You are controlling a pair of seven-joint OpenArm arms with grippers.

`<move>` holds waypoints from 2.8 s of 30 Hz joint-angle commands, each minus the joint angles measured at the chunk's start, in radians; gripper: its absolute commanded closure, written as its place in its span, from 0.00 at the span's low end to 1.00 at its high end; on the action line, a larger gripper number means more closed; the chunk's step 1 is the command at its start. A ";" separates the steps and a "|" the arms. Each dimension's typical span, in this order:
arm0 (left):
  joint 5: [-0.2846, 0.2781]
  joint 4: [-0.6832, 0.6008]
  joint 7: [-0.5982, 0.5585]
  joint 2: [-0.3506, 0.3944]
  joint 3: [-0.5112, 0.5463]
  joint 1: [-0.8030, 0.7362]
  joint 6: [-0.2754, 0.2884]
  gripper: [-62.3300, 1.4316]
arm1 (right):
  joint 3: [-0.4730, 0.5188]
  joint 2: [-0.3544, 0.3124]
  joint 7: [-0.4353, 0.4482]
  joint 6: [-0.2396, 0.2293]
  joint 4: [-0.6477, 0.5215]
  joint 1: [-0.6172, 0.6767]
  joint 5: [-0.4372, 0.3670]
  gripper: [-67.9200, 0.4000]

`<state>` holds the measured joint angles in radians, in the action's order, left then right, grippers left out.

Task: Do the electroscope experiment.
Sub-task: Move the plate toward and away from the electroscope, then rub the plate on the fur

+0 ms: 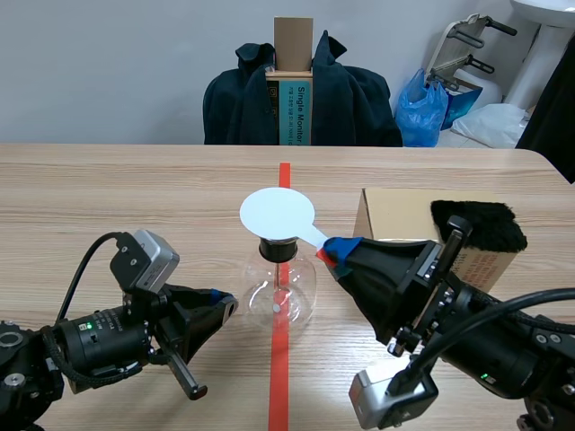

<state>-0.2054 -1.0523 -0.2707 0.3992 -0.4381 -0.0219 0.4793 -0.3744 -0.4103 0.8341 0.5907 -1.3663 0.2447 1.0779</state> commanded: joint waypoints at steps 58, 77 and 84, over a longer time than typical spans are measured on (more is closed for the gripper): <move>-0.013 -0.058 -0.017 0.018 0.052 -0.035 0.024 0.93 | 0.516 -0.016 -0.495 0.039 -0.498 0.382 -0.257 0.98; -0.018 -0.743 -0.152 0.167 0.479 -0.684 0.040 0.81 | 0.596 -0.016 -0.512 0.039 -0.451 0.386 -0.376 0.98; -0.017 -0.742 -0.185 0.166 0.497 -0.684 0.028 0.00 | 0.589 0.061 -0.364 0.010 -0.286 0.303 -0.304 0.98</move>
<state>-0.2100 -1.7966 -0.4358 0.5705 0.0555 -0.7170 0.5106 0.2100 -0.3599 0.4652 0.5877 -1.6527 0.5800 0.7681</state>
